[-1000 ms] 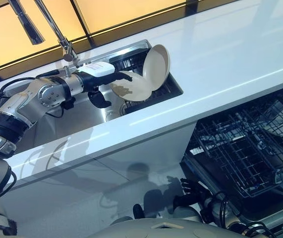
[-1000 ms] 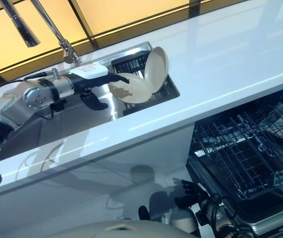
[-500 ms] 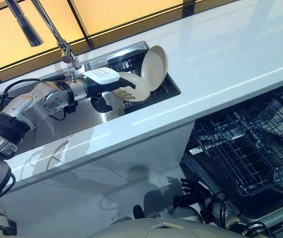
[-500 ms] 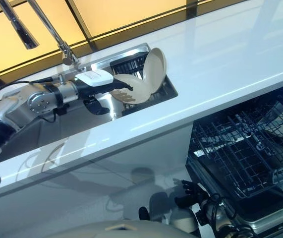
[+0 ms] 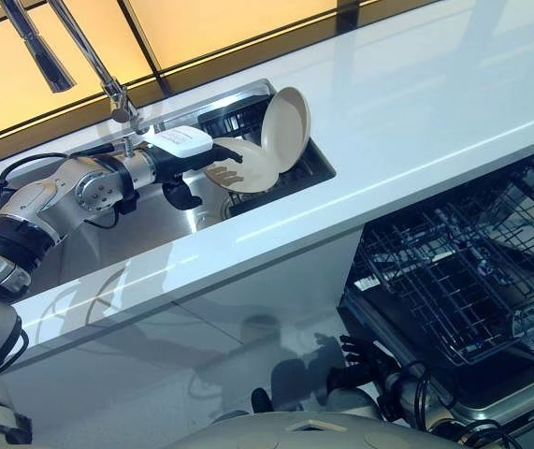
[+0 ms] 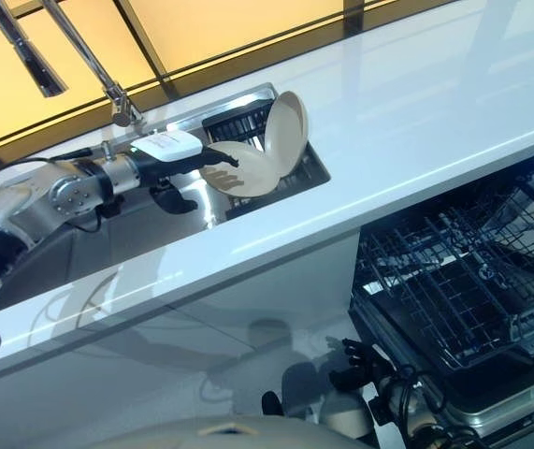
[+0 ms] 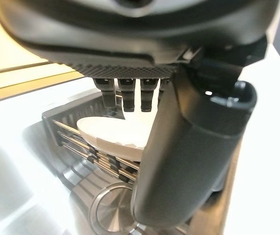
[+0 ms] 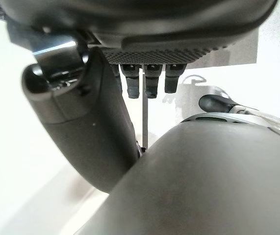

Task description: Pick up plates and place into dishwasher.

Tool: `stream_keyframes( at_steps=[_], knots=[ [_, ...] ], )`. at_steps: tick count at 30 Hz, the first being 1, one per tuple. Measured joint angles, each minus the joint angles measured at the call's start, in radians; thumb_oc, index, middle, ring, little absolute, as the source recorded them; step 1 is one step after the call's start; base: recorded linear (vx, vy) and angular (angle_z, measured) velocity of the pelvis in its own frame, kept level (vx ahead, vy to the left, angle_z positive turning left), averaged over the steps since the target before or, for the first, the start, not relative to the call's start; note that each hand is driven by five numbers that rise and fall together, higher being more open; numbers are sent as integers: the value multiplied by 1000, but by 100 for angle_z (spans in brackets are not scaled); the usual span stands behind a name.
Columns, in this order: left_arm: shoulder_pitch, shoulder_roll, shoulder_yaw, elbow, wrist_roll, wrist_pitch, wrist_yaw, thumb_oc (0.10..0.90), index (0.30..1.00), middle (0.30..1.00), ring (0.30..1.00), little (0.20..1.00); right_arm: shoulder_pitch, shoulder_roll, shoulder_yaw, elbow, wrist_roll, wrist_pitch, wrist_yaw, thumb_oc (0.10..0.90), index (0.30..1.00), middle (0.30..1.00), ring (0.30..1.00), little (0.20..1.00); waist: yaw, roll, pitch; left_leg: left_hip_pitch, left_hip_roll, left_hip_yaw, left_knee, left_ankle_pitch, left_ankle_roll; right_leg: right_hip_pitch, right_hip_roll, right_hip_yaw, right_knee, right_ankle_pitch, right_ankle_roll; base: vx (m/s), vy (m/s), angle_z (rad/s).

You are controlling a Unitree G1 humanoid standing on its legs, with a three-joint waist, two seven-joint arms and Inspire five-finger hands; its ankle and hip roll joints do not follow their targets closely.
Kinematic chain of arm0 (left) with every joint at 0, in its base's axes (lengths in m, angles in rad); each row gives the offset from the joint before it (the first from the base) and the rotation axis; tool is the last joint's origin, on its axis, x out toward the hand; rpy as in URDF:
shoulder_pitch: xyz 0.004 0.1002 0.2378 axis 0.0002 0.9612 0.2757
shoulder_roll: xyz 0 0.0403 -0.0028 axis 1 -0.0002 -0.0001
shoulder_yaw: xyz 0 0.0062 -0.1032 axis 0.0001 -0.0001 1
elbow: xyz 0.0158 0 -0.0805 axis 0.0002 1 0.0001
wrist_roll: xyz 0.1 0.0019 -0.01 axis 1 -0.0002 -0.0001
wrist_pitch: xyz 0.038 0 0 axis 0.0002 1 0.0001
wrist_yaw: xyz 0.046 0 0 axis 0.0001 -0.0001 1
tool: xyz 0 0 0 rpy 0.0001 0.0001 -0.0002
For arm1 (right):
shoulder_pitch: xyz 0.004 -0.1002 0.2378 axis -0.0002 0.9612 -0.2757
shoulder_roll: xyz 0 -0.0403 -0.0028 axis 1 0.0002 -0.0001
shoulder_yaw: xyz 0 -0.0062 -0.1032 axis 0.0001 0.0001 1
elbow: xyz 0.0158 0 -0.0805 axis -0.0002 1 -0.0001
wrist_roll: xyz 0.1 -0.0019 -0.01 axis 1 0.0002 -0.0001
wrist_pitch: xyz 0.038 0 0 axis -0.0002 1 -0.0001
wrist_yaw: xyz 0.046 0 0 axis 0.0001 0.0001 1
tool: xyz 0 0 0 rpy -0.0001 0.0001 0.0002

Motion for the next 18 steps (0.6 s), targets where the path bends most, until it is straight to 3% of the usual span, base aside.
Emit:
stream_keyframes(
  at_steps=[7, 10, 15, 17, 18],
  knots=[
    [0, -14, -8, 35, 16, 3, 39, 800, 900, 900, 900, 900, 8, -5, 0, -29, 10, 0, -2, 800, 900, 900, 900, 900, -11, 1, 0, -19, 1, 30, -1, 0, 0, -36, 1, 26, 6, 7, 0, -39, 2, -13],
    [0, -49, -41, 96, 19, 9, 60, 800, 900, 900, 900, 900, 6, -7, 0, -50, 16, -6, -2, 800, 900, 900, 900, 900, -34, 1, 4, -45, 1, 44, 1, 2, 2, -70, 1, 35, 11, 19, 0, -86, 1, -11],
    [0, -67, -49, 139, 18, 8, 65, 800, 900, 900, 900, 900, -1, -10, -4, -82, 40, -23, -2, 800, 900, 900, 900, 900, -60, -7, 62, -44, -1, 57, 0, 3, 4, -74, -2, 48, 12, 24, 4, -32, 15, -8],
    [0, -81, -48, 155, 17, 8, 85, 484, 629, 629, 629, 584, -1, -10, -11, -86, 40, -30, -1, 800, 900, 900, 900, 900, -60, -8, 74, -44, -1, 60, -1, 3, 4, -75, -2, 50, 12, 24, 4, -21, 1, -1],
    [-4, -83, -47, 156, 16, 8, 105, 399, 556, 556, 556, 499, -2, -10, -11, -87, 40, -31, -1, 800, 900, 900, 900, 900, -60, -10, 79, -45, 0, 61, -1, 3, 4, -76, -2, 51, 12, 24, 4, -85, 0, -4]
  ],
)
